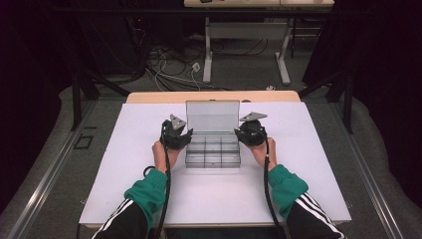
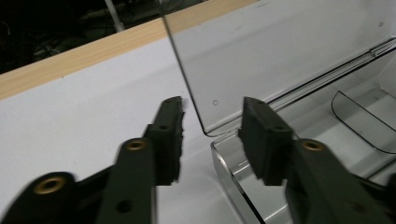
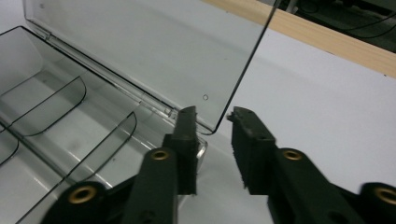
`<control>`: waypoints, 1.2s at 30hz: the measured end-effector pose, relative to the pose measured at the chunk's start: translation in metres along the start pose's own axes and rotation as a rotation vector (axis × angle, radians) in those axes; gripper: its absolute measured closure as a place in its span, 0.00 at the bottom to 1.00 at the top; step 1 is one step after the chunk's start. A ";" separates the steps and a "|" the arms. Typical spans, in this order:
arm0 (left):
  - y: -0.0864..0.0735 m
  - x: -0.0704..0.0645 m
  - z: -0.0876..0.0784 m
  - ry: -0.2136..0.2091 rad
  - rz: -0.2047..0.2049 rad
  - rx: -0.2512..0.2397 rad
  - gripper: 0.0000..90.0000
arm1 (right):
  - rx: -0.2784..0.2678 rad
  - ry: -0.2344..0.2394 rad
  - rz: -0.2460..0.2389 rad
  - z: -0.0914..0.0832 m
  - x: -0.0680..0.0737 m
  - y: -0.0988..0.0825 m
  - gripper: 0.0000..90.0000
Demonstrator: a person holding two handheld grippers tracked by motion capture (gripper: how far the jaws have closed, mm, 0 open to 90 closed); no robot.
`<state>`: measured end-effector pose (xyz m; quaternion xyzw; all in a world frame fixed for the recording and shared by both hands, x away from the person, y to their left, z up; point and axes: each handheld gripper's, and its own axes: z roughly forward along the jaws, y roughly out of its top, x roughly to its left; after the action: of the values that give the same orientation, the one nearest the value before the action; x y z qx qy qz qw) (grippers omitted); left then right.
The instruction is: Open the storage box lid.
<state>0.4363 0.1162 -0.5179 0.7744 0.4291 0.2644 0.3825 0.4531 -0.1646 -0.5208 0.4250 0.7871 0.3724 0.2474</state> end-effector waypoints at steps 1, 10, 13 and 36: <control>0.000 0.000 -0.002 0.000 0.004 0.005 0.53 | 0.007 0.011 -0.008 -0.002 -0.001 0.000 0.71; -0.012 -0.005 -0.026 -0.059 0.030 0.050 0.25 | 0.042 0.086 -0.047 -0.024 -0.005 -0.011 0.52; -0.020 -0.003 -0.033 -0.065 0.026 0.068 0.18 | 0.052 0.118 -0.054 -0.030 -0.008 -0.015 0.48; -0.063 0.006 -0.075 -0.106 0.092 0.122 0.00 | 0.091 0.267 -0.070 -0.063 -0.006 -0.045 0.18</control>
<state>0.3543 0.1699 -0.5265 0.8281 0.3876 0.2137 0.3441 0.3904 -0.2097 -0.5184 0.3546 0.8434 0.3808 0.1339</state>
